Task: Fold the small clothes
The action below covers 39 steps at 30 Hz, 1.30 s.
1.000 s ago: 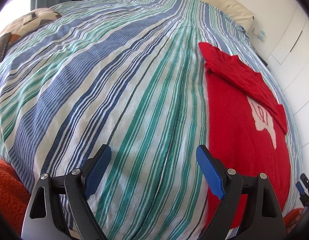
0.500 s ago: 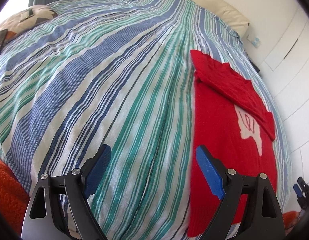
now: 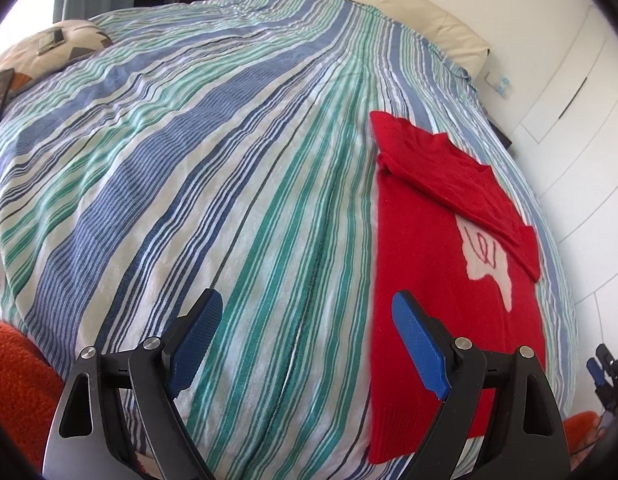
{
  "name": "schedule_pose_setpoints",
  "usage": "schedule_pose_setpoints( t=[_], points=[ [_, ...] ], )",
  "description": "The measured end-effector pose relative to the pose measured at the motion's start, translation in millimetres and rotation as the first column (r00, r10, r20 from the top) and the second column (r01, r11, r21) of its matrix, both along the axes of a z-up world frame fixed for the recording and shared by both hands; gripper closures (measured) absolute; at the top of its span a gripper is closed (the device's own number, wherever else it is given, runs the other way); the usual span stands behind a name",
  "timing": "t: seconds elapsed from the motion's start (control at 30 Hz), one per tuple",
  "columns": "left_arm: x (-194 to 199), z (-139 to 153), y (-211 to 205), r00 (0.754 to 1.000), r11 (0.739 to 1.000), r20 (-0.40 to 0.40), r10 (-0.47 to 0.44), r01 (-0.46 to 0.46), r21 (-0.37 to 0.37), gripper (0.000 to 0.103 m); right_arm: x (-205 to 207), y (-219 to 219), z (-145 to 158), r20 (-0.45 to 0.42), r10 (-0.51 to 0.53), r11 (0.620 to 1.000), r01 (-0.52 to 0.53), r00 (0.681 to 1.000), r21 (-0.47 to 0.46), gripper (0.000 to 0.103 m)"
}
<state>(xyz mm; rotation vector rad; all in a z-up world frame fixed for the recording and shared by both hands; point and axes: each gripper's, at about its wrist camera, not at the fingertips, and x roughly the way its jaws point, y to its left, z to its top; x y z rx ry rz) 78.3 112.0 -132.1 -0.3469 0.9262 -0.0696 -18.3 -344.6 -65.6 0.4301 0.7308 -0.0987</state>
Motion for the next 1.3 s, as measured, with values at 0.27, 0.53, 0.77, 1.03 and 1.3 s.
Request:
schedule_pose_setpoints(
  t=[0.27,0.53,0.77,1.03,1.3],
  points=[
    [-10.0,-11.0,-31.5,0.980,0.981,-0.078,-0.186,0.180,-0.075,0.017,-12.4,-47.0,-0.9,-0.053,-0.039,0.992,0.045,0.998,0.114,0.030],
    [-25.4,-42.3,-78.1,0.910,0.934,-0.209,-0.357,0.349,-0.076,0.051,-8.2,17.0,-71.1,-0.258,0.272,0.929,-0.183,0.927,0.322,0.030],
    [-20.3,-39.4,-83.6,0.901,0.936,-0.254,-0.352,0.343,-0.080,0.099,12.7,18.2,-106.9,-0.394,0.231,0.944,-0.107,0.890,0.311,0.099],
    [34.2,32.5,-57.7,0.959,0.914,-0.102,-0.265,0.216,-0.343,0.100,45.3,-16.5,-41.1,-0.183,0.158,0.911,-0.072,0.970,0.406,0.099],
    [214.1,69.5,-98.0,0.975,0.948,-0.024,-0.222,0.210,-0.239,0.099,218.1,-38.9,9.4,-0.036,0.085,0.959,-0.072,0.996,0.273,0.099]
  ],
)
